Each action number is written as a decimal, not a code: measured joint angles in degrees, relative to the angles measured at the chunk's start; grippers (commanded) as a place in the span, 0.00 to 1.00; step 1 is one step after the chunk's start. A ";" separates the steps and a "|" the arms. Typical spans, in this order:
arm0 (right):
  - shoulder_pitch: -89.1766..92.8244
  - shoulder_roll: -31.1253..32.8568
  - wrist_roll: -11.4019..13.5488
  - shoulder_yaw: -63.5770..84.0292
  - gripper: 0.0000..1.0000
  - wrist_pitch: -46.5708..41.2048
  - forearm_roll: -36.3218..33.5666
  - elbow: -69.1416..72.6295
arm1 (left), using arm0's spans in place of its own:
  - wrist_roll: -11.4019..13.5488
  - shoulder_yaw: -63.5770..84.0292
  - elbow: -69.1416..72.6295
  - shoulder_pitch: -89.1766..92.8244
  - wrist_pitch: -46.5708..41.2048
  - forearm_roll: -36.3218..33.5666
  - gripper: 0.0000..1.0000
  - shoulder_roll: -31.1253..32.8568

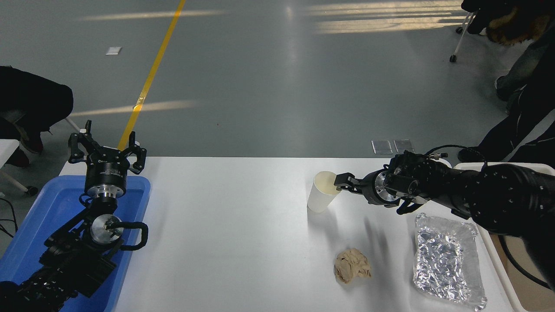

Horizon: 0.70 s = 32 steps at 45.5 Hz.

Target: Pick up paper cup place in dustbin

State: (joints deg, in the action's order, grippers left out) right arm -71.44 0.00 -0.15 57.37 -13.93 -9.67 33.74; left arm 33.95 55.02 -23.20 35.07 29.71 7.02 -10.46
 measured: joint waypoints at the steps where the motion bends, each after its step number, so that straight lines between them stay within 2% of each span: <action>1: 0.08 0.00 0.01 -0.23 0.72 0.08 0.00 0.00 | 0.00 0.00 0.00 0.00 0.00 0.01 0.99 0.00; 2: 0.16 0.00 0.01 -0.44 0.64 0.19 0.00 0.00 | 0.00 0.00 0.00 0.00 0.00 0.01 0.99 0.00; 4: 0.32 0.00 0.02 -0.83 0.42 0.42 0.00 0.00 | 0.00 0.00 0.00 0.00 0.00 0.01 0.99 0.00; 7: 0.52 0.00 0.05 -1.36 0.00 0.69 0.00 0.09 | 0.00 0.00 0.00 0.00 0.00 0.01 0.99 0.00; 32: -0.75 0.00 1.30 -3.34 0.00 1.07 0.28 2.29 | -0.01 -0.06 0.00 0.00 0.00 0.01 0.99 0.00</action>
State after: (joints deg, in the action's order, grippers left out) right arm -72.20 0.00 1.15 54.03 -12.86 -9.40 36.04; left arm 33.94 54.96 -23.20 35.07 29.71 7.03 -10.46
